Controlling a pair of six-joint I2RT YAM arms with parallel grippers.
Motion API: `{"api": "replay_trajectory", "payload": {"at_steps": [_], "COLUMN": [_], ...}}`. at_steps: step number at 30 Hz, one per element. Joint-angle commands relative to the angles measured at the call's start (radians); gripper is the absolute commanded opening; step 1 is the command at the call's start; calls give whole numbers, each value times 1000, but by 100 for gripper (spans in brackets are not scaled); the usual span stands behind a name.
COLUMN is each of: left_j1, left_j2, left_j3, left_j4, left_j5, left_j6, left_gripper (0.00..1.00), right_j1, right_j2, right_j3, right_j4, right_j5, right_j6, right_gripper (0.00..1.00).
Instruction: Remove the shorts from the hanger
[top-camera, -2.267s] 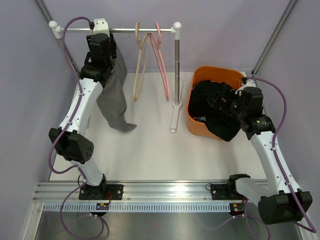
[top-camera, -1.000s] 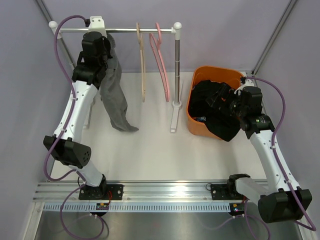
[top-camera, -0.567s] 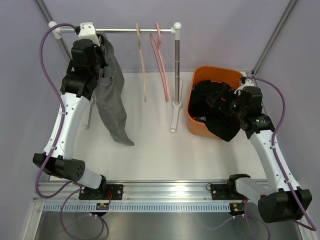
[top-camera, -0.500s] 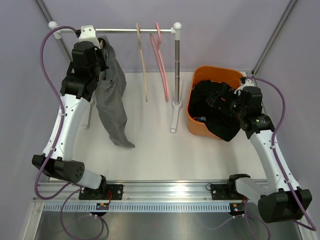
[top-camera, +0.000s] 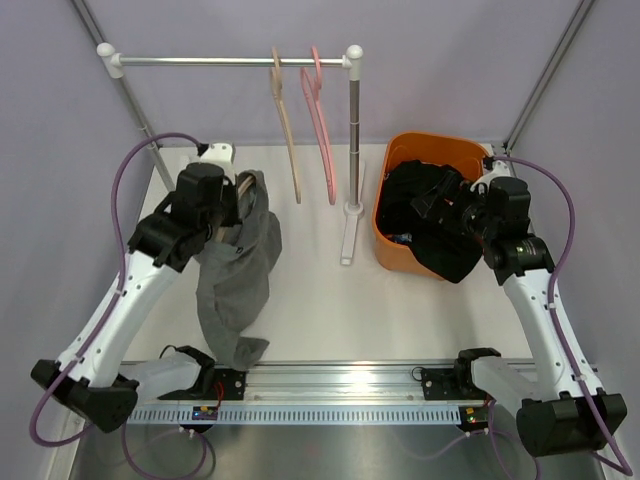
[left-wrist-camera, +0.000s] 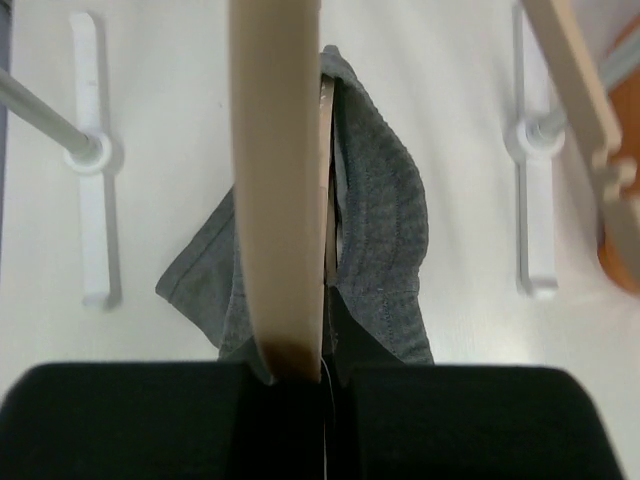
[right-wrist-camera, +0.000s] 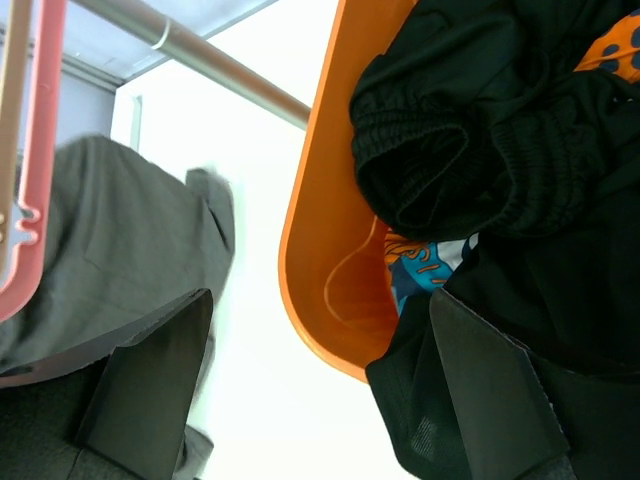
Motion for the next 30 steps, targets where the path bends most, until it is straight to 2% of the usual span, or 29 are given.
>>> {"api": "replay_trajectory", "payload": {"at_steps": [1, 6, 10, 13, 18, 23, 30], "left_j1": [-46, -145, -242, -340, -443, -561, -583], "left_j2": [-133, -204, -244, -270, -279, -218, -120], "left_j3": [-78, -132, -156, -185, -256, -257, -219], "left_j4": [3, -25, -33, -34, 18, 82, 154], "left_j5": [18, 159, 254, 279, 334, 254, 227], "left_j6": [-59, -40, -10, -13, -25, -31, -19], "left_gripper": [0, 0, 0, 0, 0, 0, 0], "right_j1": [-3, 54, 233, 324, 456, 580, 733], "right_j2": [-51, -83, -88, -83, -68, 7, 104], "right_j3": [-4, 7, 30, 34, 40, 73, 120], "right_j4": [-14, -73, -105, -123, -116, -139, -188], "right_j5": [-62, -47, 83, 137, 186, 290, 388], "right_j6": [-13, -14, 5, 30, 85, 108, 116], "right_gripper": [100, 99, 100, 99, 99, 98, 97]}}
